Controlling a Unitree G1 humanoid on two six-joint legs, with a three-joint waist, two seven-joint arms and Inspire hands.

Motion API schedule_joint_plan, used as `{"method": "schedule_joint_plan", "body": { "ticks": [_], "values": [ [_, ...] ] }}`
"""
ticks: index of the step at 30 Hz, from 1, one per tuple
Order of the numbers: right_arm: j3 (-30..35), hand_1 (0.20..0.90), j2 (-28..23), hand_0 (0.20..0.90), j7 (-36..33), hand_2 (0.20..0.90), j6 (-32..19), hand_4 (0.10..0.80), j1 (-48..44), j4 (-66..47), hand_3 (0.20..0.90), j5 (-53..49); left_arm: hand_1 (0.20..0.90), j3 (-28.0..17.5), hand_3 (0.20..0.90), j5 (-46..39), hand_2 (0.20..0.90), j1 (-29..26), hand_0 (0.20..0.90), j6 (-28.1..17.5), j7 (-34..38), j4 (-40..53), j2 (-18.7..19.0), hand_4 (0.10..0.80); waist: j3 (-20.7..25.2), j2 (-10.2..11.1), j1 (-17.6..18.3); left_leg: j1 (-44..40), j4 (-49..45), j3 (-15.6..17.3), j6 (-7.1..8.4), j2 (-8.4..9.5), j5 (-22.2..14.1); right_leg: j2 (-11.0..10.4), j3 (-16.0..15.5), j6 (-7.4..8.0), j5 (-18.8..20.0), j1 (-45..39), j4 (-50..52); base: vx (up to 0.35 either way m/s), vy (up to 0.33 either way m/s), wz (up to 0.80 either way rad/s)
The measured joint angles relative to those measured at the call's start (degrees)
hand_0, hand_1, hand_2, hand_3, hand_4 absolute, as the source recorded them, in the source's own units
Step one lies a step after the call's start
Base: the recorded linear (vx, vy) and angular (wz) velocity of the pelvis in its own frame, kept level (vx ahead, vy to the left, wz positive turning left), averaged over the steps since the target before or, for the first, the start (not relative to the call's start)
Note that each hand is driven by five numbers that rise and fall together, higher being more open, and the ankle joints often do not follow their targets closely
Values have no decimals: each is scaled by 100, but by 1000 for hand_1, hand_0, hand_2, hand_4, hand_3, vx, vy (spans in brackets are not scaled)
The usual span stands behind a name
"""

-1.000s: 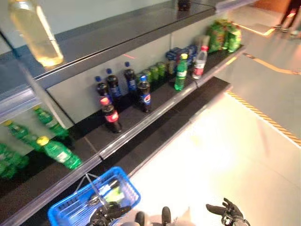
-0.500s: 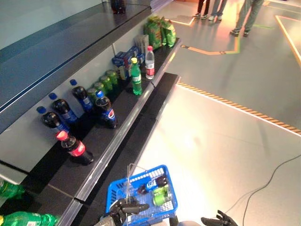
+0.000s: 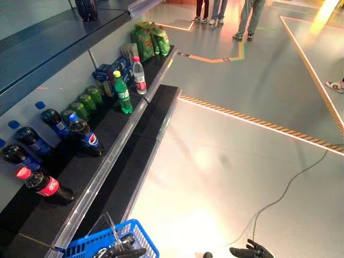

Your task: Pick up the drink and place into the basket.

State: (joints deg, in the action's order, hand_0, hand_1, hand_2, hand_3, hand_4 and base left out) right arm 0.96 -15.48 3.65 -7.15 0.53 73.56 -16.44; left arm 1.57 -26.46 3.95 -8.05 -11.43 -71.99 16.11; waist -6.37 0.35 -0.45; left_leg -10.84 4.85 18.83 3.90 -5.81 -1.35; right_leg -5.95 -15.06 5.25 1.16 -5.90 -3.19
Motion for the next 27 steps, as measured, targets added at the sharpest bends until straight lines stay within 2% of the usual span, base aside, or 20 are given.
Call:
{"method": "schedule_joint_plan", "body": {
  "ticks": [4, 5, 6, 8, 9, 10, 11, 12, 13, 15, 17, 18, 19, 20, 21, 22, 23, 25, 26, 27],
  "values": [
    [-13, 900, 64, 900, 1, 900, 30, 800, -41, -5, 900, 0, 300, 20, 200, 28, 300, 15, 300, 27, 80, 9, 16, 100, 29, 47, 1, 192, -352, -56, 5, -50, -118, 4, -20, -44, -43, 16, -1, 112, -276, 5],
    [-9, 900, 78, 900, -2, 900, 35, 800, -63, -4, 900, 2, 300, 96, 200, 26, 300, -3, 300, 24, 83, 28, -45, 100, 13, 14, 27, 258, -579, -108, 134, -105, -194, 42, -66, -85, -95, 49, 116, 109, -328, -6],
    [11, 900, 137, 900, -10, 900, 43, 800, -197, 6, 900, 2, 300, 54, 200, -10, 300, -45, 300, 0, 94, -26, 7, 100, -53, 21, 25, 566, -1265, -207, 287, -175, -429, 39, -213, -235, -335, 235, 549, 97, -225, -15],
    [-40, 900, 318, 900, -4, 900, 58, 800, -260, 8, 900, 7, 300, -404, 200, -449, 300, -238, 300, 16, 113, -62, 68, 100, -64, 269, -47, 1235, -2730, -452, 626, -241, -238, -97, -148, -342, -516, 355, 846, 146, -177, -24],
    [-37, 900, 306, 900, -7, 900, 58, 800, -255, 16, 900, 15, 300, -533, 200, -575, 300, -251, 300, 25, 99, -103, 33, 100, -76, 277, -94, 1361, -3084, -606, 711, -243, -111, -101, -97, -355, -523, 286, 808, 152, -63, -39],
    [-36, 900, 274, 900, -9, 900, 65, 800, -250, 25, 900, 68, 300, -716, 200, -794, 300, -294, 300, 27, 92, -138, -36, 100, -83, 289, -166, 1492, -3471, -782, 681, -230, 170, -128, 9, -431, -429, 94, 620, 220, -13, -41],
    [-67, 900, 237, 900, -11, 900, 64, 800, -208, 25, 900, 72, 300, -722, 200, -946, 300, -277, 300, 35, 55, -142, -58, 100, -61, 303, -198, 1517, -3558, -859, 633, -198, 241, -161, 0, -478, -365, -63, 426, 281, 14, -31],
    [-141, 900, 149, 900, -17, 900, 86, 800, -184, 35, 900, 81, 300, -714, 200, -1058, 300, -284, 300, 44, -74, -141, -109, 100, -48, 251, -206, 1493, -3239, -835, 503, -168, 154, -149, 12, -483, -367, -93, 344, 336, 16, -9],
    [-138, 900, 43, 900, -35, 900, 135, 800, -200, 35, 900, 102, 300, -678, 200, -1099, 300, -338, 300, 45, -198, -136, -191, 100, -46, 219, -225, 1417, -2561, -775, 393, -75, 127, -147, 28, -501, -356, -96, 297, 323, 28, 5],
    [-123, 900, -125, 900, -106, 900, 202, 800, -205, 37, 900, 130, 300, -577, 200, -1191, 300, -429, 300, 185, -533, -110, -397, 100, -134, -22, -230, 1337, -1304, -641, 327, 143, 207, -60, 146, -547, -311, -99, 235, 306, 22, 14],
    [-88, 900, -194, 900, -171, 900, 236, 800, -206, 151, 900, 134, 300, -448, 200, -1492, 300, -416, 300, 521, -830, -112, -520, 100, -112, -165, -246, 1197, -306, -673, 324, 321, 263, 44, 474, -489, -337, -110, 193, 388, -26, -7],
    [-89, 900, -195, 900, -171, 900, 235, 800, -215, 162, 900, 165, 300, -452, 200, -1621, 300, -393, 300, 602, -945, -115, -581, 100, -91, -281, -274, 1185, 42, -669, 428, 331, 312, 142, 616, -463, -355, -115, 155, 451, -61, -46],
    [-88, 900, -183, 900, -170, 900, 229, 800, -234, 167, 900, 203, 300, -462, 200, -1785, 300, -391, 300, 665, -1070, -111, -616, 100, -84, -442, -302, 1135, 30, -643, 349, 253, 552, 262, 704, -410, -375, -105, 101, 270, -44, -59],
    [-97, 900, -162, 900, -162, 900, 225, 800, -223, 196, 900, 231, 300, -478, 200, -1828, 300, -383, 300, 678, -1071, -109, -620, 100, -99, -449, -363, 1089, -1, -508, 320, 215, 661, 326, 698, -387, -400, -139, 98, 290, -44, -92],
    [-125, 900, -23, 900, -151, 900, 224, 800, -277, 246, 900, 287, 300, -591, 200, -1842, 300, -338, 300, 684, -1072, -99, -508, 100, -159, -359, -467, 928, -29, -247, 162, 173, 737, 319, 539, -342, -467, -257, 210, 228, -33, -87],
    [-131, 900, 81, 900, -148, 900, 224, 800, -282, 246, 900, 300, 300, -608, 200, -1842, 300, -313, 300, 738, -1075, -111, -402, 100, -199, -297, -494, 852, -84, -173, 73, 175, 683, 341, 403, -370, -591, -286, 367, 389, -35, -92],
    [-146, 900, 236, 900, -137, 900, 222, 800, -236, 249, 900, 304, 300, -714, 200, -1871, 300, -227, 300, 796, -1082, -130, -281, 100, -188, -77, -474, 695, -157, -59, -145, 218, 617, 389, 283, -433, -793, -443, 334, 472, -12, -48],
    [-148, 900, 300, 900, -137, 900, 222, 800, -208, 402, 900, 378, 300, -836, 200, -1872, 300, -249, 300, 816, -1075, -225, -212, 100, -209, 152, -463, 637, -558, -70, -184, 240, 269, 304, 396, -484, -784, -796, -61, 404, 11, -43],
    [-145, 900, 327, 900, -136, 900, 223, 800, -242, 498, 900, 461, 300, -981, 200, -1920, 300, -294, 300, 810, -1058, -232, -165, 100, -233, 284, -601, 870, -1306, -98, -148, 196, -97, 271, 645, -507, -735, -955, -215, 294, 56, -54],
    [-143, 900, 335, 900, -129, 900, 228, 800, -259, 507, 900, 516, 300, -1066, 200, -2000, 300, -333, 300, 803, -1054, -227, -132, 100, -253, 381, -627, 1105, -1595, -219, -37, 243, -307, 212, 721, -503, -742, -989, -176, 285, 63, -57]
  ]
}}
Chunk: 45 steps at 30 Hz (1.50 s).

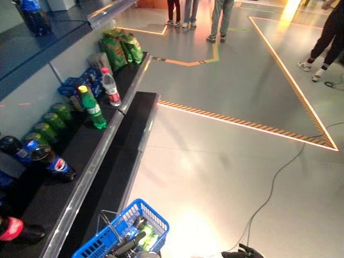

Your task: Pick up the drink and place into the basket.

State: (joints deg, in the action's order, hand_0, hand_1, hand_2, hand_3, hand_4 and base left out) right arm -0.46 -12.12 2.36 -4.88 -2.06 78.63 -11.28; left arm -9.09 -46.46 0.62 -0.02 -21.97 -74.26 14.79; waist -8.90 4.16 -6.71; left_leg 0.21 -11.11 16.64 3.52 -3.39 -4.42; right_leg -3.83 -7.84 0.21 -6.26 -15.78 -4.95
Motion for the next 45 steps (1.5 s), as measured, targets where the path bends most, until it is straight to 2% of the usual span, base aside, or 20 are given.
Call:
{"method": "schedule_joint_plan", "body": {
  "ticks": [1, 2, 3, 6, 9, 12, 18, 21, 23, 24, 25, 28, 30, 35, 36, 38, 40, 41, 42, 45],
  "values": [
    [10, 900, -27, 900, 2, 900, -2, 800, -1, -15, 900, 5, 300, -64, 200, -47, 300, 9, 300, 7, -17, 18, 12, 100, 30, 60, -17, 82, 172, -115, 16, 148, 41, -72, 50, 64, 5, 11, 0, 362, 122, -45],
    [62, 900, -189, 900, -1, 900, -14, 800, -35, -20, 900, 14, 300, -96, 200, -130, 300, -1, 300, 69, -43, 31, -81, 100, 41, -28, 29, 90, 951, -197, -311, 415, 308, -125, 106, 165, -75, -15, 6, 217, 86, -49],
    [101, 900, -274, 900, -4, 900, -13, 800, -39, -30, 900, 14, 300, -97, 200, -145, 300, 14, 300, 119, -50, 22, -132, 100, 59, -110, 25, 14, 1141, -226, -567, 496, 688, -108, 142, 221, -131, -50, 39, 366, 167, -61],
    [78, 900, -303, 900, 29, 900, -26, 800, -1, -287, 900, 13, 300, 36, 200, -139, 300, 107, 300, 255, -10, 7, -117, 100, 95, -263, 122, -511, 1597, -167, -698, 537, 770, -164, -142, 673, -572, 353, 1527, 315, 132, -21],
    [107, 900, -207, 900, 32, 900, -24, 800, -62, -310, 900, 2, 300, 404, 200, -118, 300, -97, 300, 365, -10, 22, -23, 100, 114, -239, 228, -629, 1590, -376, -785, 515, 645, -241, 214, 1132, -575, 1535, 4089, 175, 61, 34],
    [122, 900, -160, 900, 41, 900, -82, 800, -80, -358, 900, -3, 300, 449, 200, -111, 300, -50, 300, 378, 4, 43, -27, 100, 94, -267, 226, -850, 1588, -430, -896, 480, 500, -418, 85, 1024, -385, 2223, 5080, 192, 14, 17],
    [207, 900, -147, 900, 38, 900, -253, 800, -87, -385, 900, -14, 300, 819, 200, -214, 300, -62, 300, 423, 8, 182, -46, 100, 95, -357, 381, -967, 1589, -459, -770, 307, 342, -840, -378, 876, -120, 2450, 3220, 194, -124, 25],
    [269, 900, -147, 900, 27, 900, -349, 800, -30, -377, 900, -27, 300, 855, 200, -198, 300, -73, 300, 535, 13, 168, -90, 100, 73, -406, 652, -1129, 1592, -685, -661, 280, 225, -994, -433, 933, 620, 2295, 1745, 239, -167, 25],
    [284, 900, -144, 900, 27, 900, -355, 800, 103, -367, 900, -129, 300, 872, 200, -192, 300, -51, 300, 567, -8, 87, -126, 100, 88, -382, 767, -1318, 1594, -788, -494, 277, 97, -1069, -426, 959, 1218, 2204, 1013, 262, -208, 29],
    [282, 900, -133, 900, 26, 900, -374, 800, 157, -367, 900, -164, 300, 873, 200, -181, 300, -6, 300, 572, -12, 71, -125, 100, 127, -316, 831, -1386, 1596, -844, -388, 295, 36, -1115, -428, 998, 1470, 2110, 714, 287, -281, 38],
    [282, 900, -99, 900, 21, 900, -392, 800, 277, -366, 900, -164, 300, 873, 200, -151, 300, 62, 300, 573, -32, 70, -94, 100, 219, -136, 859, -1466, 1598, -966, -252, 382, -35, -1169, -422, 892, 1597, 1999, 616, 246, -254, 42],
    [378, 900, -310, 900, -29, 900, -409, 800, 262, -385, 900, -172, 300, 845, 200, -55, 300, 39, 300, 500, -132, 9, -254, 100, 255, -579, 819, -1493, 1516, -990, 31, -92, -114, -755, -612, 624, 1364, 1837, 690, 189, -247, 29],
    [378, 900, -384, 900, -32, 900, -423, 800, 179, -383, 900, -169, 300, 845, 200, 0, 300, -12, 300, 484, -135, 8, -283, 100, 230, -654, 825, -1429, 1329, -940, 61, -225, -118, -643, -758, 567, 1288, 1739, 685, 210, -328, 28],
    [281, 900, -358, 900, 1, 900, -431, 800, -31, -458, 900, -96, 300, 715, 200, -2, 300, -43, 300, 385, -130, 16, -277, 100, 218, -574, 655, -1303, 809, -948, 171, -393, -193, -477, -742, 503, 1111, 1614, 640, 146, -318, 1],
    [232, 900, -295, 900, 31, 900, -415, 800, -84, -463, 900, -22, 300, 560, 200, -4, 300, -65, 300, 269, -117, 19, -249, 100, 188, -455, 604, -1023, 172, -988, 335, -384, -295, -456, -735, 406, 1018, 1625, 693, 28, -275, -2],
    [185, 900, -204, 900, 56, 900, -391, 800, -117, -475, 900, 12, 300, 491, 200, -7, 300, -59, 300, 117, -106, 36, -162, 100, 145, -382, 414, -367, -1062, -985, 407, -481, -276, -396, -874, 257, 858, 1645, 1015, 25, -151, -4],
    [34, 900, -200, 900, 27, 900, -363, 800, -95, -495, 900, 8, 300, 393, 200, -13, 300, -166, 300, 110, -112, 108, 12, 100, 151, -330, 366, 96, -1806, -916, 763, -638, 140, -411, -1081, 71, 656, 1488, 959, 100, -40, 32],
    [13, 900, -213, 900, 1, 900, -358, 800, -53, -498, 900, 3, 300, 392, 200, -37, 300, -200, 300, 118, -118, 108, -9, 100, 134, -244, 367, 138, -1786, -829, 778, -618, 433, -429, -1112, 21, 713, 1289, 662, 168, 19, 70],
    [-22, 900, -246, 900, -28, 900, -342, 800, -50, -493, 900, -1, 300, 392, 200, -148, 300, -198, 300, 105, -131, 132, -86, 100, 137, -215, 363, 194, -1582, -567, 673, -591, 336, -434, -1153, -15, 756, 1238, 486, 235, 28, 60],
    [-95, 900, -474, 900, -54, 900, -334, 800, -85, -488, 900, 3, 300, 395, 200, -223, 300, -244, 300, 107, -195, 144, -387, 100, 57, -428, 373, 142, -223, 79, 517, -430, 340, -392, -1265, -74, 797, 1237, 319, 159, 6, 56]
  ]
}}
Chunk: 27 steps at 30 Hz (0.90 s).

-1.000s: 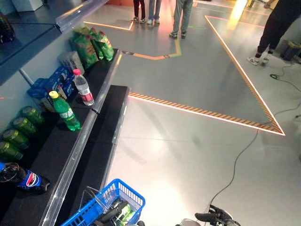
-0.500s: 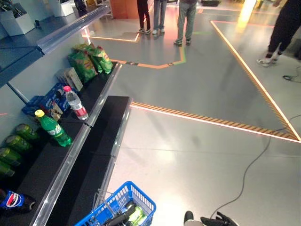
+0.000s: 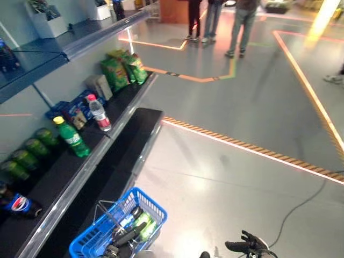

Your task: Pick up the drink and place into the basket.

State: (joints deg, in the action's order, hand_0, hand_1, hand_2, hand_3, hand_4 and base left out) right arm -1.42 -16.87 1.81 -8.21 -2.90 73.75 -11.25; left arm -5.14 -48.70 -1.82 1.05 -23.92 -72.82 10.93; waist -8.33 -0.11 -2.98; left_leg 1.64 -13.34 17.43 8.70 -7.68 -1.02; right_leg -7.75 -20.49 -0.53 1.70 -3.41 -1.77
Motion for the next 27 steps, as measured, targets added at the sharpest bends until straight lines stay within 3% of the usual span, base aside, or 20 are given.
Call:
{"method": "schedule_joint_plan", "body": {
  "ticks": [3, 4, 5, 8, 9, 13, 15, 16, 17, 19, 21, 25, 26, 27],
  "values": [
    [-67, 900, 50, 900, -85, 900, 8, 800, 270, 12, 900, 1, 300, 6, 200, 30, 300, -7, 300, 33, -64, -61, -83, 100, 67, -207, 89, -45, 520, 1254, -262, -110, 216, 161, -767, 63, -6, -292, -165, 126, 11, 89],
    [-78, 900, 57, 900, -87, 900, 7, 800, 309, 12, 900, 2, 300, 7, 200, 40, 300, 17, 300, 37, -64, -94, -92, 100, 145, -325, 64, -54, 541, 1353, -332, -153, 152, 259, -812, 97, -64, -305, -124, 217, 115, 50],
    [-80, 900, 117, 900, -105, 900, 6, 800, 285, 14, 900, 8, 300, -5, 200, 50, 300, 13, 300, 36, -57, -169, -55, 100, 154, -305, 23, -33, 648, 1348, -689, -145, 91, 285, -821, 134, -98, -320, -84, 216, 138, 16],
    [-106, 900, 269, 900, -103, 900, 18, 800, 288, 15, 900, 121, 300, -11, 200, 101, 300, 91, 300, 64, -23, -285, 156, 100, 220, -89, 20, -109, 857, 1218, -737, 30, 75, 228, -725, 246, -283, -264, 173, 186, 100, 13],
    [-105, 900, 288, 900, -102, 900, 44, 800, 306, 15, 900, 131, 300, -24, 200, 135, 300, 131, 300, 84, -6, -285, 208, 100, 261, 37, -5, -180, 933, 1167, -799, 171, 81, 154, -756, 318, -376, -313, 290, 179, 141, 42],
    [-98, 900, 135, 900, -101, 900, 105, 800, 230, 0, 900, 230, 300, -25, 200, 139, 300, 160, 300, 250, -30, -280, 129, 100, 284, 37, -50, -558, 1572, 627, -1024, 647, 318, -340, -880, 736, -924, -358, 1306, 152, 114, 90],
    [-95, 900, 100, 900, -105, 900, 118, 800, 146, -1, 900, 229, 300, 0, 200, 147, 300, 194, 300, 265, -42, -274, 125, 100, 290, -37, -112, -660, 1665, 544, -1091, 713, 322, -538, -815, 816, -1008, -269, 1987, 29, 46, 101],
    [-80, 900, 89, 900, -111, 900, 115, 800, 107, -1, 900, 218, 300, 9, 200, 149, 300, 200, 300, 269, -42, -273, 130, 100, 269, -77, -181, -660, 1660, 499, -1139, 768, 293, -667, -573, 841, -1024, -134, 2594, -38, -51, 138],
    [-63, 900, 92, 900, -134, 900, 104, 800, 81, -7, 900, 200, 300, 112, 200, 149, 300, 196, 300, 272, -41, -266, 161, 100, 263, -86, -104, -698, 1639, 213, -1212, 785, 287, -781, -161, 870, -1040, 153, 3409, -48, -126, 170],
    [-71, 900, 160, 900, -144, 900, 105, 800, 29, 1, 900, 170, 300, 281, 200, 137, 300, 256, 300, 268, -38, -101, 307, 100, 293, -6, -126, -673, 1648, -62, -1283, 814, 266, -639, 547, 926, -1088, 579, 4090, 34, -169, 165],
    [-68, 900, 165, 900, -145, 900, 66, 800, -22, 0, 900, 154, 300, 373, 200, 122, 300, 272, 300, 269, -14, -86, 371, 100, 286, -15, -148, -671, 1637, -453, -1303, 813, 253, -454, 776, 826, -1173, 739, 3883, 35, -190, 114],
    [-64, 900, 161, 900, -148, 900, -7, 800, -124, 17, 900, 15, 300, 612, 200, 108, 300, 231, 300, 264, -4, -36, 339, 100, 221, -137, -107, -632, 1695, -1580, -1200, 765, 317, -65, 1391, 643, -1094, 780, 2129, 90, -247, 138],
    [-91, 900, 171, 900, -152, 900, -17, 800, -81, 45, 900, -64, 300, 657, 200, 116, 300, 150, 300, 263, -4, -53, 354, 100, 220, -164, 93, -524, 1680, -2107, -1126, 687, 361, 184, 1959, 538, -927, 557, 1265, 128, -198, 196],
    [-91, 900, 204, 900, -155, 900, -17, 800, -63, 158, 900, -85, 300, 658, 200, 118, 300, 133, 300, 250, -23, -49, 363, 100, 229, -140, 192, -436, 1696, -2399, -1111, 668, 388, 303, 2265, 524, -690, 527, 684, 131, -204, 233]
  ]
}}
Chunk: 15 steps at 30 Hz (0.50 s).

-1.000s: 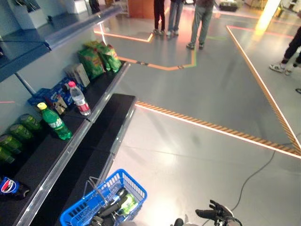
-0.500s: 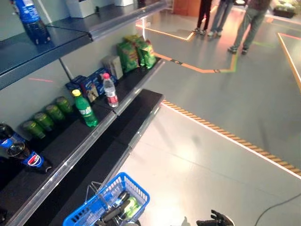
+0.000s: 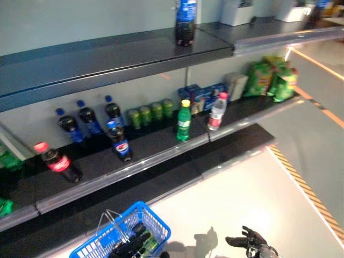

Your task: Pick up the drink and place into the basket.

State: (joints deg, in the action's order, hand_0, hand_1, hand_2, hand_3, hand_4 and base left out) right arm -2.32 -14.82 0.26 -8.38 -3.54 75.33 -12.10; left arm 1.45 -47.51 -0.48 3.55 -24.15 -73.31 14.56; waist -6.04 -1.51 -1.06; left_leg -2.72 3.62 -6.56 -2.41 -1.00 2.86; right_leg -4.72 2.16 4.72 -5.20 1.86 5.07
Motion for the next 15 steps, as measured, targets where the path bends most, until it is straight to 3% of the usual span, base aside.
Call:
{"method": "schedule_joint_plan", "body": {
  "ticks": [1, 2, 5, 9, 12, 13, 15],
  "values": [
    [6, 900, 55, 900, 1, 900, -9, 800, 52, 98, 900, -35, 300, 2, 200, 1, 300, 26, 300, -11, -11, -7, 40, 100, 27, 148, 16, 4, 45, -297, 243, 53, 70, 11, 223, -24, 257, -248, -689, 117, -222, 206],
    [17, 900, 97, 900, 2, 900, -42, 800, 126, 191, 900, -53, 300, -17, 200, 3, 300, 48, 300, -27, -2, -63, 56, 100, 29, 266, 65, -28, 59, -362, 331, 130, 61, -42, 268, 53, 799, -423, -850, 84, -208, 165],
    [18, 900, 36, 900, 2, 900, -54, 800, 149, 163, 900, -37, 300, -231, 200, -137, 300, 307, 300, -181, -51, -159, -113, 100, 71, 70, -117, -61, 23, -3, 432, -231, -20, 203, -132, -208, 729, -715, -1010, 97, -234, 81],
    [-2, 900, -39, 900, 6, 900, -49, 800, 51, -64, 900, -28, 300, -411, 200, -209, 300, 366, 300, -186, -73, -163, -122, 100, 69, 28, -232, -63, -38, 61, 573, -347, 39, 315, -557, -330, 628, -881, -1003, 70, -125, 55],
    [-1, 900, -125, 900, -24, 900, -16, 800, -86, -84, 900, -33, 300, -372, 200, -207, 300, 322, 300, -185, -73, -138, -122, 100, 94, 16, -254, 39, -38, 382, 687, -362, 118, 282, -923, -305, 545, -1019, -999, 8, -6, 64],
    [0, 900, -124, 900, -46, 900, -10, 800, -82, -102, 900, -35, 300, -330, 200, -207, 300, 310, 300, -184, -70, -136, -112, 100, 105, 20, -240, 90, -35, 488, 645, -362, 104, 269, -1002, -296, 524, -1034, -1000, -31, 58, 71],
    [0, 900, -102, 900, -63, 900, 29, 800, 45, -166, 900, -47, 300, -217, 200, -159, 300, 244, 300, -152, -57, -130, -48, 100, 151, 68, -161, 146, 38, 1150, 519, -457, 41, 156, -1451, -256, 438, -1121, -996, -46, 76, 96]
  ]
}}
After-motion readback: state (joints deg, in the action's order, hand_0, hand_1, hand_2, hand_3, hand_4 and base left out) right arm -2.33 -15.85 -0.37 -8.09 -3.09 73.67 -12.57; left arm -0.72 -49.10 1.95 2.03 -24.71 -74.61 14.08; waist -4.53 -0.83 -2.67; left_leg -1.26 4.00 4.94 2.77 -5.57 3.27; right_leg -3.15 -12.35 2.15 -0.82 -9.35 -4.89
